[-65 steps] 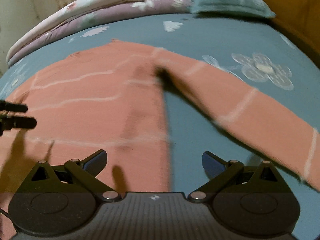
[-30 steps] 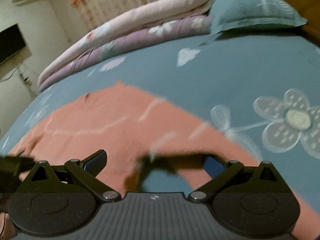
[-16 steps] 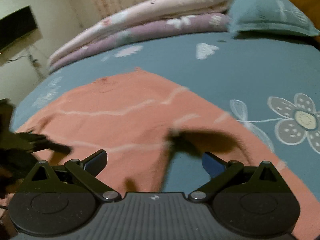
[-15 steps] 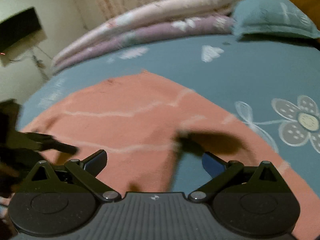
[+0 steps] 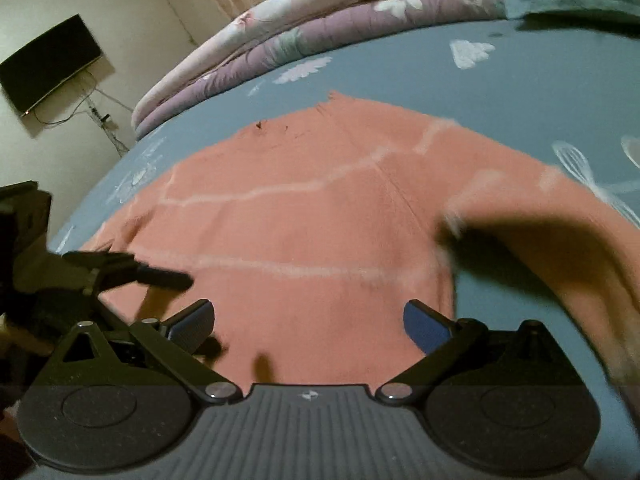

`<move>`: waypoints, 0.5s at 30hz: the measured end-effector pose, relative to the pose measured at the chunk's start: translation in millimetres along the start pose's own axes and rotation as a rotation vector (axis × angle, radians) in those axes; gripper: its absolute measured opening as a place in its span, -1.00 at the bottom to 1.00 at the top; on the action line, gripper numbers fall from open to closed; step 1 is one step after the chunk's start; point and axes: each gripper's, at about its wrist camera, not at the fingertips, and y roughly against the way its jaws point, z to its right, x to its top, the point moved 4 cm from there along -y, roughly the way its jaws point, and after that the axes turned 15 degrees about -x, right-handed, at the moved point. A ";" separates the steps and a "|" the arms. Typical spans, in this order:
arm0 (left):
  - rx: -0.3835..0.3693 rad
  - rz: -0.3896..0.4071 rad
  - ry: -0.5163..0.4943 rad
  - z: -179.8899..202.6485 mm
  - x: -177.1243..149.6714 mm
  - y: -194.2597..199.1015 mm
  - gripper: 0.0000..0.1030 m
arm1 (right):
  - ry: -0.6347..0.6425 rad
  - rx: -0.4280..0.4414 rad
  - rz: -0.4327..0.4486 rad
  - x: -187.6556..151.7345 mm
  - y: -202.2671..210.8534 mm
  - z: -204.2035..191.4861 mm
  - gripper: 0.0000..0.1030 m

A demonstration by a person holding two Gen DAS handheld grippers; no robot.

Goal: Fold clothes

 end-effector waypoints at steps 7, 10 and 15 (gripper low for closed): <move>0.018 -0.004 -0.022 3.6 -0.4 -3.3 0.99 | 0.003 -0.079 0.044 5.2 53.6 19.3 1.00; 0.015 0.000 -0.019 2.0 -1.9 -2.1 0.99 | 0.042 -0.156 0.140 20.4 83.3 35.2 1.00; 0.029 -0.002 -0.002 6.9 -0.2 -2.1 0.98 | 0.063 -0.375 0.170 42.3 95.6 100.9 0.84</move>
